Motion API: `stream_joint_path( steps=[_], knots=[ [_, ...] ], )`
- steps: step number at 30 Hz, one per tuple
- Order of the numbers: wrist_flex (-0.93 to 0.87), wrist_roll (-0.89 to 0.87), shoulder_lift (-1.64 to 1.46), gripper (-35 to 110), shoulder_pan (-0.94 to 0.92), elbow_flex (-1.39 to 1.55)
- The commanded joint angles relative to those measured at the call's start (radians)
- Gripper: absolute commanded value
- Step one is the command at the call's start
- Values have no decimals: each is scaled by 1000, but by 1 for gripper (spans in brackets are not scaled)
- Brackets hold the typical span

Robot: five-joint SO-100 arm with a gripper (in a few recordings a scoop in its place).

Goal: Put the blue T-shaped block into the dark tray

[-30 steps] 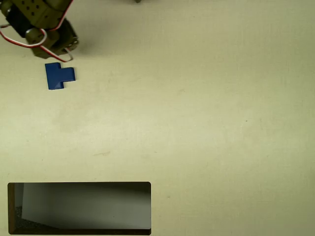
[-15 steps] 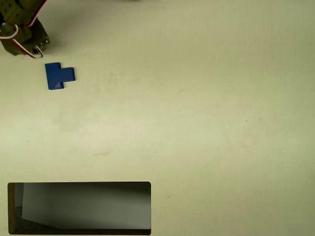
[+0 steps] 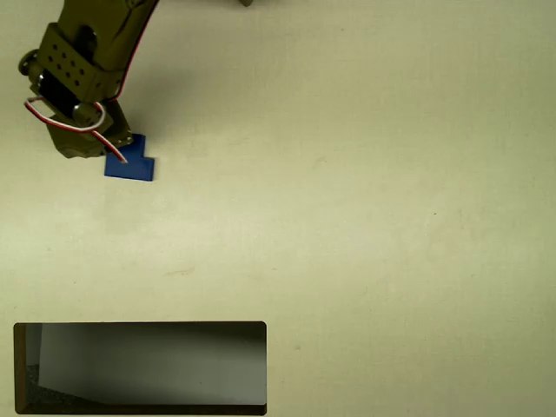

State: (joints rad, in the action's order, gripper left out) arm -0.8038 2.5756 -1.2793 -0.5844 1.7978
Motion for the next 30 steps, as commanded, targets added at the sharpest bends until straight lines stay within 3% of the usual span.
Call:
stream_joint_path(
  steps=[1, 7, 12, 16, 22, 30],
  knots=[
    [8, -52, -40, 0, 60, 29],
    [-6, -91, -49, 0, 115, 18],
    [-368, 295, -158, 0, -58, -83],
    [-581, 279, -267, 0, -40, -20],
    [-433, 48, -282, 0, 117, 153],
    [-354, -55, -164, 0, 202, 60]
  ],
)
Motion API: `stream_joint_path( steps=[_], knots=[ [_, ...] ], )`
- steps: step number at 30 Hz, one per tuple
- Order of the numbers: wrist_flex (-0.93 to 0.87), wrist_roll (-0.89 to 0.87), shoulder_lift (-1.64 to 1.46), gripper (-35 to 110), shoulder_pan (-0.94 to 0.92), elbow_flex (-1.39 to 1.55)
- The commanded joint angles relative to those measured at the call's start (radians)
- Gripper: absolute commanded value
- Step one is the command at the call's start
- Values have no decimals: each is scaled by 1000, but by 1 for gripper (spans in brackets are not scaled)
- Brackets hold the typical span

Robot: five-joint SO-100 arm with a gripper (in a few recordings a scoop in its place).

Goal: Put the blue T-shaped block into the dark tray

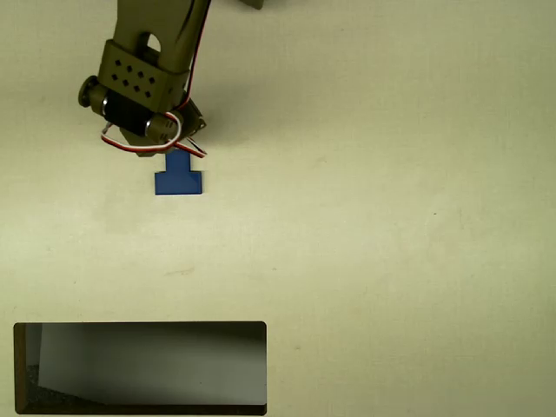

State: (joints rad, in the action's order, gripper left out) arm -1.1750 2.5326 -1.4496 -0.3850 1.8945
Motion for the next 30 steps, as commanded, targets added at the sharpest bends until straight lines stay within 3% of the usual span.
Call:
stream_joint_path(
  steps=[1, 30],
  knots=[
    [26, -23, 23, 0, 8, -54],
    [11, -345, 681, 0, 135, -980]
  ],
)
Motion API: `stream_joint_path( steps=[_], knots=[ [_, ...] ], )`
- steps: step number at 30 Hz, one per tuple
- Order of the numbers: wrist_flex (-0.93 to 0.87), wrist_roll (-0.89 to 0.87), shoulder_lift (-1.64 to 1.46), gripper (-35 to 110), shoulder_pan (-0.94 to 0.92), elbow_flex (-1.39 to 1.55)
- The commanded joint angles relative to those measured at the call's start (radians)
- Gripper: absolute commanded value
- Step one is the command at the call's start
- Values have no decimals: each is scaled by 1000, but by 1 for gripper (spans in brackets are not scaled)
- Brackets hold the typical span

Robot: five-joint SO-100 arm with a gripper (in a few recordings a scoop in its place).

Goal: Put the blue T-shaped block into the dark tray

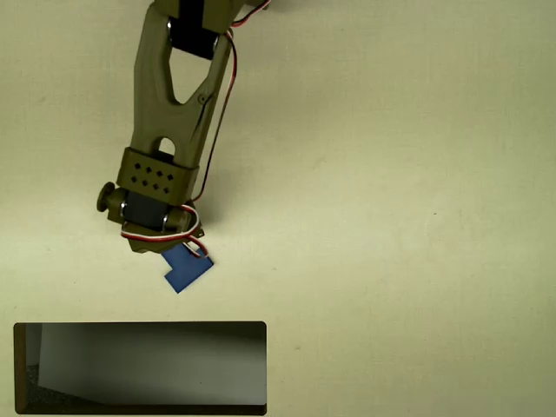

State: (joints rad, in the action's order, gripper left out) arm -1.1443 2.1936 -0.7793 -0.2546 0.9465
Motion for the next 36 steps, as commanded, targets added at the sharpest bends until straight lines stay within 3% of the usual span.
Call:
stream_joint_path(
  steps=[1, 5, 10, 19, 31, 34, 36],
  knots=[
    [-14, -2, 12, 0, 3, -32],
    [17, 41, -34, 0, -17, 32],
    [37, -49, -40, 0, 28, 37],
    [189, -201, 123, 0, 60, -192],
    [255, -284, 275, 0, 126, -403],
    [397, -382, 359, 0, 164, -483],
    [649, -469, 445, 0, 192, -514]
  ],
)
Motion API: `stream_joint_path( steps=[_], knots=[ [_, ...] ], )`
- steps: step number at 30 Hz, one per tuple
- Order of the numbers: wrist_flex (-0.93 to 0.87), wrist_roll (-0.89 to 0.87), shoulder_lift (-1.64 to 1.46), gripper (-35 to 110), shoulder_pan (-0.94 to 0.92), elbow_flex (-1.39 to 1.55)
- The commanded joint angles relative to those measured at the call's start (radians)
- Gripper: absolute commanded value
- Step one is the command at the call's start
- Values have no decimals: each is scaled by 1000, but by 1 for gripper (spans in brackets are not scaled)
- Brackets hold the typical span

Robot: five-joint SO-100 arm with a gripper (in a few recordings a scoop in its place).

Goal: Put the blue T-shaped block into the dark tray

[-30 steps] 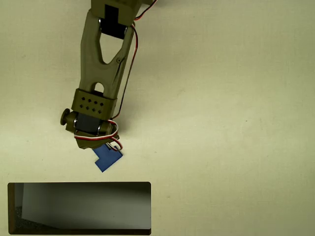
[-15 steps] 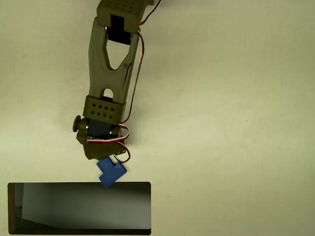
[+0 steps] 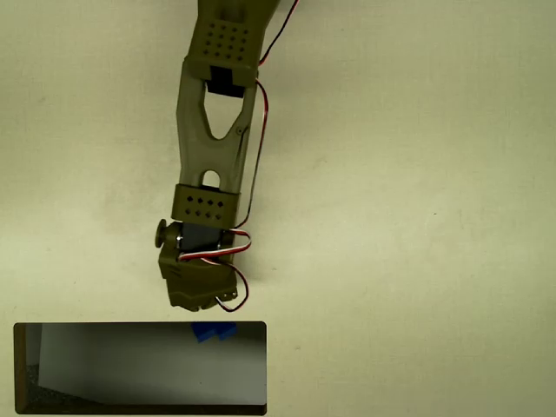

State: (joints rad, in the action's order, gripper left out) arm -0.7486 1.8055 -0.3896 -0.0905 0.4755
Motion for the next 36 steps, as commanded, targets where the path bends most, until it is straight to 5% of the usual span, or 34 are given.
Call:
stream_joint_path(
  steps=[1, 11, 16, 36],
  knots=[
    [371, -107, 103, 0, 41, -64],
    [856, -81, 460, 0, 147, -413],
    [1111, -94, 546, 0, 164, -354],
    [1410, -192, 545, 0, 155, -175]
  ],
)
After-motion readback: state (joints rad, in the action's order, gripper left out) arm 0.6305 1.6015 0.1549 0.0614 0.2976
